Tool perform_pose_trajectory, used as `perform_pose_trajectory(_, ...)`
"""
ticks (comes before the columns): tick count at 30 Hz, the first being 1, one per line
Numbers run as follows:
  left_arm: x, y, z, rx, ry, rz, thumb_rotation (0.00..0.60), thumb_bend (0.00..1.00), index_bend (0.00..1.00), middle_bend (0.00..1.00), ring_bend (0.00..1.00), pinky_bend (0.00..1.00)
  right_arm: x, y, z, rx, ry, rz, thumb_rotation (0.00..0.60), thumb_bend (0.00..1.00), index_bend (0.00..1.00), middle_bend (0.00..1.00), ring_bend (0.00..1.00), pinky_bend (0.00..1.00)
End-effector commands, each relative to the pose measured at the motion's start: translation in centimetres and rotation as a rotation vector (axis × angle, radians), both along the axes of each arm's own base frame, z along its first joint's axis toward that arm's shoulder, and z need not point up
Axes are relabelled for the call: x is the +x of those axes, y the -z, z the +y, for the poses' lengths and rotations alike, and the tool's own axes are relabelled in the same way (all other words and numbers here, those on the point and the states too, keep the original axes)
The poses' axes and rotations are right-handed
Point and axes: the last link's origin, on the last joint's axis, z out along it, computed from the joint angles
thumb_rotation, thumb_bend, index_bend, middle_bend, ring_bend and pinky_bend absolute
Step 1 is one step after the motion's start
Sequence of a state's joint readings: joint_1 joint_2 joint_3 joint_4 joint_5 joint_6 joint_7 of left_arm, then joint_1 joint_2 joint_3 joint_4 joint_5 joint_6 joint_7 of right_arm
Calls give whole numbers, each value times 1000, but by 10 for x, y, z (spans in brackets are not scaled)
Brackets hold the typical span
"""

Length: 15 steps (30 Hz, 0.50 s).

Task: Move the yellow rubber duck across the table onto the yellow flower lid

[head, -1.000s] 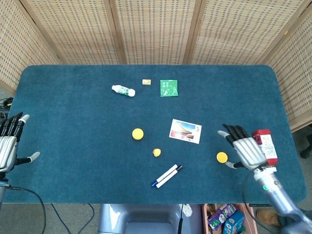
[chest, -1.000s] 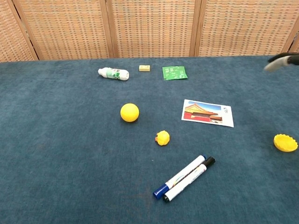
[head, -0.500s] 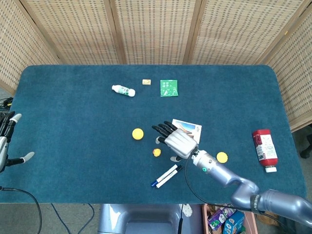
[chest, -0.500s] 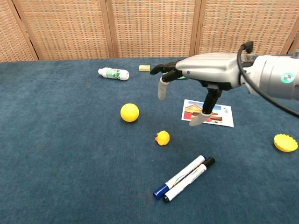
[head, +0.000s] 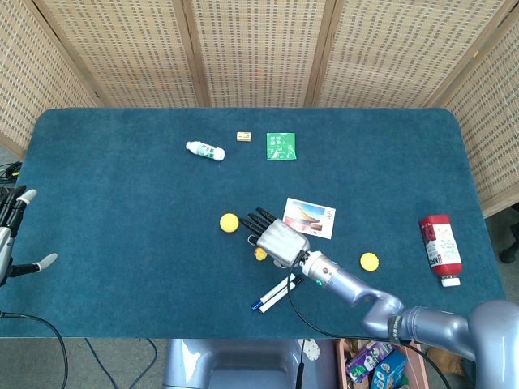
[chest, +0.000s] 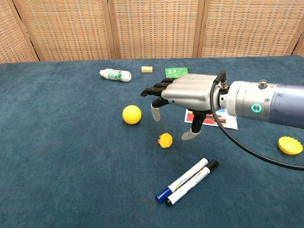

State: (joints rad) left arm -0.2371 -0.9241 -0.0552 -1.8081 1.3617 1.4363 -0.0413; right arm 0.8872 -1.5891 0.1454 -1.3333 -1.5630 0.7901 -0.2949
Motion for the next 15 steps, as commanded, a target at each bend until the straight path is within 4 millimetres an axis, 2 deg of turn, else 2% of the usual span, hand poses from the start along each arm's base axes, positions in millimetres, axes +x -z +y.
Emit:
perform_pose_trajectory(1, 0, 1, 0, -4, 0, -1, 600, 0, 0, 0, 0, 0, -5, 8, 2, -13, -42, 26, 600, 169, 346, 0, 0, 0)
perform_pose_trajectory(15, 1, 2, 1, -12, -1, -4, 600, 0, 0, 0, 0, 0, -9, 26, -4, -29, -60, 48, 600, 169, 346, 0, 0, 0)
